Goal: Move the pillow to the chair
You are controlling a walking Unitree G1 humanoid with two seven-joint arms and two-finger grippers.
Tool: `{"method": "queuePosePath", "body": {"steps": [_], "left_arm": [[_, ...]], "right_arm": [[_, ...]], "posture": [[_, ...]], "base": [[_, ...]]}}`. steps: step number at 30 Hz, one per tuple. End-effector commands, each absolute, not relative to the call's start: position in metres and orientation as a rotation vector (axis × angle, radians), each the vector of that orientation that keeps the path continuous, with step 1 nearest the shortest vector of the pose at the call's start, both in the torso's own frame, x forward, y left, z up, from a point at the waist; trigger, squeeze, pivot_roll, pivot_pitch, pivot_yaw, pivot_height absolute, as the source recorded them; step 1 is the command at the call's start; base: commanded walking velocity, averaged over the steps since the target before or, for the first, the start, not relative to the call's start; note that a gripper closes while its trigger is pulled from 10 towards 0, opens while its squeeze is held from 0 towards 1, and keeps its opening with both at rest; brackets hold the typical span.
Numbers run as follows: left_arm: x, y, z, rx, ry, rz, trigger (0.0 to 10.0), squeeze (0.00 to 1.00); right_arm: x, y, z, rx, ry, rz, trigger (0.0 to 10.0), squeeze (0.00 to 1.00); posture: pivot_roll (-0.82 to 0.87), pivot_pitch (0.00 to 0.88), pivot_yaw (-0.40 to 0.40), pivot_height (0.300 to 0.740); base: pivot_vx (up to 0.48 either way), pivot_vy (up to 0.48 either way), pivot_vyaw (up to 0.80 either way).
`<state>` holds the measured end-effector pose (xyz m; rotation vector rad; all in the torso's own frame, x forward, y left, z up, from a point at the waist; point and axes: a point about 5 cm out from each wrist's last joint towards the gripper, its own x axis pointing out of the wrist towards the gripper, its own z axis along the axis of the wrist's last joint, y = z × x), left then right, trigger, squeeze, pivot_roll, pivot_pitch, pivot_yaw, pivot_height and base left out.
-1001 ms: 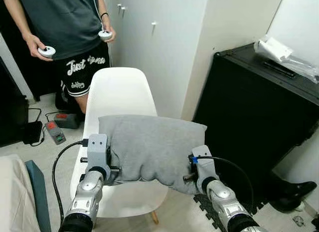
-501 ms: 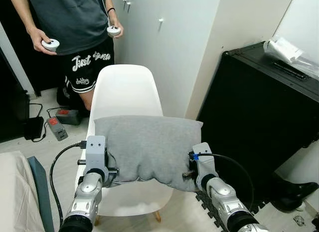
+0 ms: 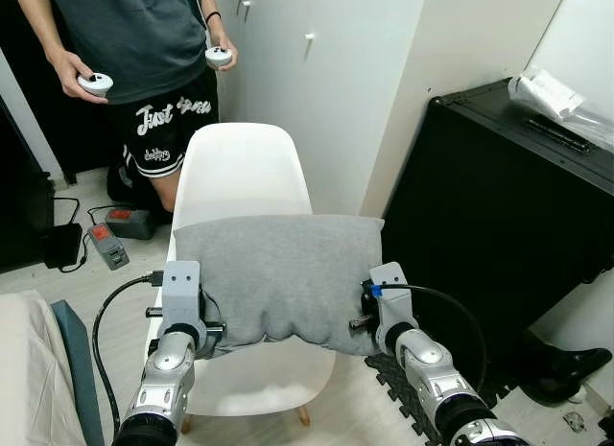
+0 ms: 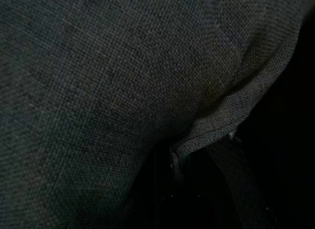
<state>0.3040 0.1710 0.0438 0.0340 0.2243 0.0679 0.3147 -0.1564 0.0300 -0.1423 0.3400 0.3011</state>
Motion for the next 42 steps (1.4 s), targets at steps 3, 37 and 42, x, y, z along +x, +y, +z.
{"method": "queuePosePath", "body": {"steps": [3,37,42], "left_arm": [[0.3082,0.1651,0.0503,0.043,0.188,0.043,10.0,0.0],[0.3095,0.1626,0.0494,0.044,0.195,0.033,10.0,0.0],[0.3092,0.1612,0.0492,0.042,0.194,0.034,10.0,0.0]], "right_arm": [[0.3178,-0.1509,0.0356,-0.146,0.298,0.327,10.0,0.0],[0.3161,-0.1485,0.0339,-0.136,0.299,0.33,10.0,0.0],[0.3158,-0.1477,0.0334,-0.134,0.302,0.337,10.0,0.0]], "posture": [[-0.04,0.062,-0.052,0.731],[-0.04,0.051,-0.052,0.698],[-0.04,0.044,-0.057,0.698]], "base": [[0.0,0.0,0.0],[0.0,0.0,0.0],[0.0,0.0,0.0]]}}
